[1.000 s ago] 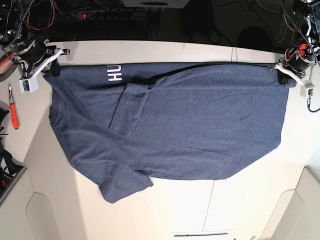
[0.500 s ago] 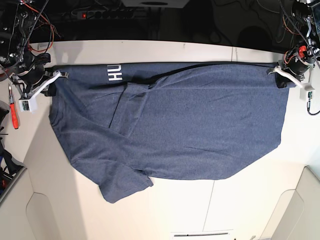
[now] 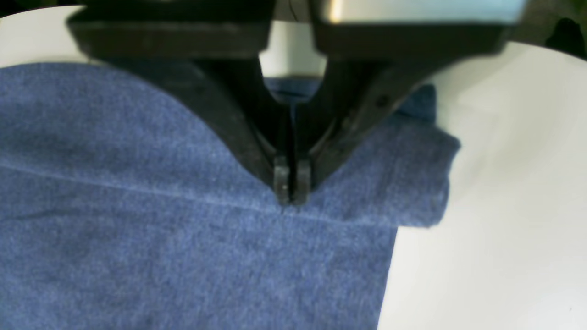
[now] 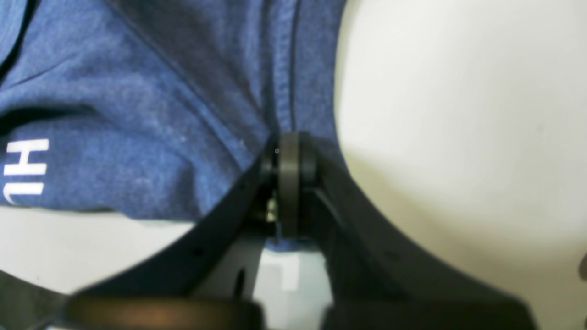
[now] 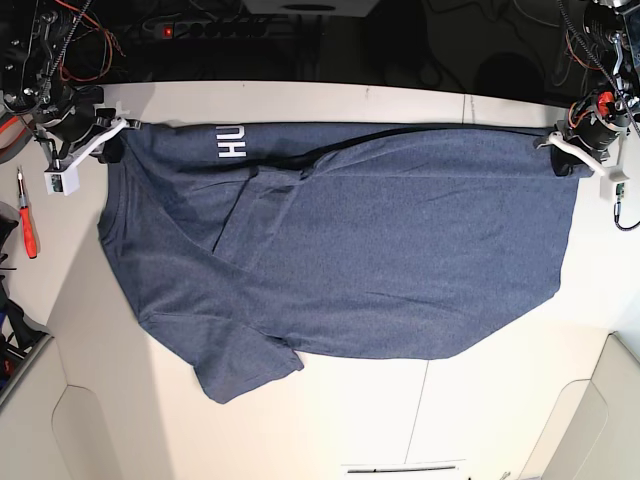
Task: Layout the t-shirt on the table in an organized manner, then fold the t-shirt properly
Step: 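Pull the folded edge with both grippers to straighten the fold, then move both grippers along the shirt sides toward the hem and grasp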
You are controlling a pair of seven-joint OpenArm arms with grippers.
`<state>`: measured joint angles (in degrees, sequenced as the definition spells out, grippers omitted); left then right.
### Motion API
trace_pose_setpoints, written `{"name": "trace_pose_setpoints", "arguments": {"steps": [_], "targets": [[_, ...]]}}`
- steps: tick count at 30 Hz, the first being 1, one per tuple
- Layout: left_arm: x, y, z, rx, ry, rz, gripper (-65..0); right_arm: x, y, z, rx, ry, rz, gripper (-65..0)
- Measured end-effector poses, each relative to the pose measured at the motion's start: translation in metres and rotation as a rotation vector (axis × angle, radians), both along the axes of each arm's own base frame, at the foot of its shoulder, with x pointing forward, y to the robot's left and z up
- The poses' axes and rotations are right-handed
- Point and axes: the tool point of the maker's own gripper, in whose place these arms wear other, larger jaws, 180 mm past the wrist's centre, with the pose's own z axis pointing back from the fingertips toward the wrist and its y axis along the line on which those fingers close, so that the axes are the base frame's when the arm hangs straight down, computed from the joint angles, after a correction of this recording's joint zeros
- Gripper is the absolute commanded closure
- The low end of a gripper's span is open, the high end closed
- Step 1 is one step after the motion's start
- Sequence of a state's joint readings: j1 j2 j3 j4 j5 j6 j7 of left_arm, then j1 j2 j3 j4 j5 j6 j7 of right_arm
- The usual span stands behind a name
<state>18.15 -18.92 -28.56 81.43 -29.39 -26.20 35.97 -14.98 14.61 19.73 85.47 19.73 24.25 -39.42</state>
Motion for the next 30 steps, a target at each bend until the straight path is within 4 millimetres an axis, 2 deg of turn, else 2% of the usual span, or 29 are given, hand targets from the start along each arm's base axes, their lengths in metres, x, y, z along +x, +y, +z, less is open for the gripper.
{"name": "trace_pose_setpoints", "arguments": {"steps": [6,12,18,22,25,29,30], "targets": [[0.000,0.000,0.000,0.000,0.000,0.000,0.0,-0.011,0.001,0.002,-0.009,0.017,0.015,0.0],[0.000,0.000,0.000,-0.001,-0.001,0.000,0.0,-0.015,0.004,0.013,-0.041,0.034,0.054,0.0],[0.008,-0.001,0.007,-0.020,-0.054,0.016,0.0,0.003,0.008,0.034,-0.058,-0.040,0.075,0.0],[0.023,-0.001,0.015,-0.027,-0.093,0.019,0.0,0.013,0.009,0.043,-0.064,-0.076,0.083,0.0],[0.037,-0.006,0.029,-0.024,-0.141,-0.013,0.0,0.022,0.011,0.052,-0.068,-0.107,0.088,0.0],[0.046,-0.014,0.047,-0.003,-0.189,-0.069,-6.8,0.034,0.011,0.059,-0.069,-0.137,0.087,0.0],[0.050,-0.015,0.053,0.001,-0.206,-0.074,-8.4,0.040,0.010,0.062,-0.073,-0.152,0.086,-3.0]]}}
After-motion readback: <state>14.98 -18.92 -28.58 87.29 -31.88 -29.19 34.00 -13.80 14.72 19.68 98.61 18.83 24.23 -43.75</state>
